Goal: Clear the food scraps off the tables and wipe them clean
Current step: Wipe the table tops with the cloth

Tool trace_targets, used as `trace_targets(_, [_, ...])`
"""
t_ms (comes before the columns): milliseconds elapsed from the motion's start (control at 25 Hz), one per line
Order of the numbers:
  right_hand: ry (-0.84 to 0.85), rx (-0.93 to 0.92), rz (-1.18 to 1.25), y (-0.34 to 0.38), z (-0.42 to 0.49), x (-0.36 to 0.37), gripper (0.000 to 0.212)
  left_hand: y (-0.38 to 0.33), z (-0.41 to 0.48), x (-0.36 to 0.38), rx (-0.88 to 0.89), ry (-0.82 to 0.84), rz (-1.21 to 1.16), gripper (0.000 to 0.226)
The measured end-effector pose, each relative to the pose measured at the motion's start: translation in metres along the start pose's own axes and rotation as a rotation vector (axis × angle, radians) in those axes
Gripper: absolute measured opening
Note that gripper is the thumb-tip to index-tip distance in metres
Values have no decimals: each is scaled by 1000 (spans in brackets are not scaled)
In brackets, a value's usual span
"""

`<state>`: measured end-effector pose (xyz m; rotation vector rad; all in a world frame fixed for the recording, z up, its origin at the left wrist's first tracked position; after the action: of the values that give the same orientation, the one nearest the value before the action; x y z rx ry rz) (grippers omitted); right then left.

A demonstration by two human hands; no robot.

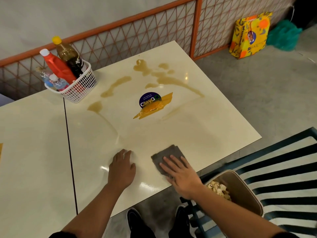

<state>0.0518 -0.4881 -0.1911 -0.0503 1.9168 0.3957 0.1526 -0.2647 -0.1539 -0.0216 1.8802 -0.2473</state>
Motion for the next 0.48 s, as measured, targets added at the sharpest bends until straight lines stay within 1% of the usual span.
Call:
trace_targets(40, [-42,31,2,-24,0,-10,57,1,2,0,-7,-7,6,55])
trace_targets(80, [-66,103,33,-56,-1,-19,59,3,4,0,-14,-11,6,55])
trace_targets(160, [-157,350,75,-136,-9,-36,62,8,6,1,-29,-9,4,55])
trace_targets(200, [-170,474,107,-175,-16,-44,63,10,7,1,-38,-12,2,55])
trace_targets(280, [-156,645,183,-235,-29,-56,66,15,9,1,-57,-20,3,56])
trace_targets(400, [-141,756,253,-273,-27,-68,70,24,7,3,-70,-14,25,58])
trace_targets(480, [-165,796,263,-283,-5,-79,66,33,8,2,-86,-33,8,58])
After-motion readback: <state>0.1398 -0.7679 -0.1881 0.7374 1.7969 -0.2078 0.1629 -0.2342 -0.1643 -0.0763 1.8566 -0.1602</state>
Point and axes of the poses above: each hand's wrist, its own z-axis towards the middle knuckle, its own x-axis out of the palm, y = z × x, the point moved 7 cm from there along z, towards the middle knuckle
